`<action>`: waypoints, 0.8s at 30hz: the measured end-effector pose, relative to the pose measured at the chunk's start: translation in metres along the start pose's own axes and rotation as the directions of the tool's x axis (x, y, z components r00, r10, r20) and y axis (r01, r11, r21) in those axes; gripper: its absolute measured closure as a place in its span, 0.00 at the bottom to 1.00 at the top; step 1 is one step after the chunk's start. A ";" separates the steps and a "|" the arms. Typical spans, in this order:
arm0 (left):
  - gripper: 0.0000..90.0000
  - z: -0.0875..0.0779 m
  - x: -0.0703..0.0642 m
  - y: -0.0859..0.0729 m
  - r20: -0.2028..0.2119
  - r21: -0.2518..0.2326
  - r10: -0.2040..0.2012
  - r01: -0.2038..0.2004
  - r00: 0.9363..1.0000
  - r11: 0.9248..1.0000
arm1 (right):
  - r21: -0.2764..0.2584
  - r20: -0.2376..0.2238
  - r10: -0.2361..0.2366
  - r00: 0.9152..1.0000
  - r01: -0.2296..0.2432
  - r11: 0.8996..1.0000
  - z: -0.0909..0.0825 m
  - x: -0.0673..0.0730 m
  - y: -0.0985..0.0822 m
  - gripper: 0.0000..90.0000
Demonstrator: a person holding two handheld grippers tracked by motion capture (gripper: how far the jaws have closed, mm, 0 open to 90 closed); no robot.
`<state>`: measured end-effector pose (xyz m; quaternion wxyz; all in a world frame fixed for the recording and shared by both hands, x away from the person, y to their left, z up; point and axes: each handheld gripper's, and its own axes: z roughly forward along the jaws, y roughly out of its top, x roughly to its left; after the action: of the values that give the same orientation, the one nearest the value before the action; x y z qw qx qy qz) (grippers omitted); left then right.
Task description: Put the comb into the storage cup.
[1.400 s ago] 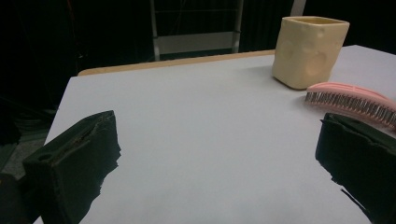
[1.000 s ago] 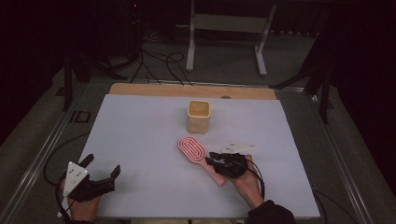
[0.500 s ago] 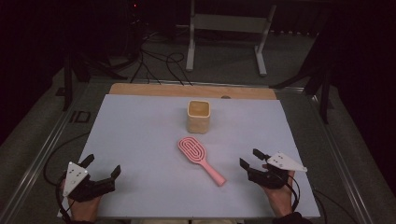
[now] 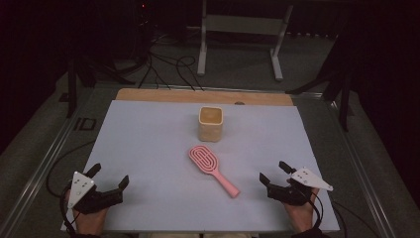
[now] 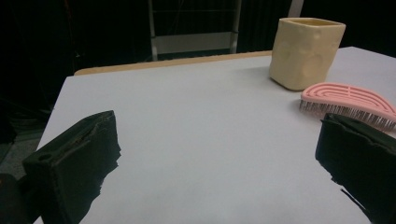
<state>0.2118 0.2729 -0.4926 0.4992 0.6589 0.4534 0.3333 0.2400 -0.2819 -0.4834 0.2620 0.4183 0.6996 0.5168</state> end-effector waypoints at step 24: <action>0.00 0.003 0.000 -0.001 -0.002 0.018 0.011 -0.011 1.000 1.000 | 0.033 0.024 0.036 0.999 -0.037 0.999 0.004 -0.010 -0.001 0.11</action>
<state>0.2139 0.2719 -0.4940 0.4908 0.6654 0.4532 0.3330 0.2482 -0.2884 -0.4860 0.2535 0.4411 0.6974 0.5048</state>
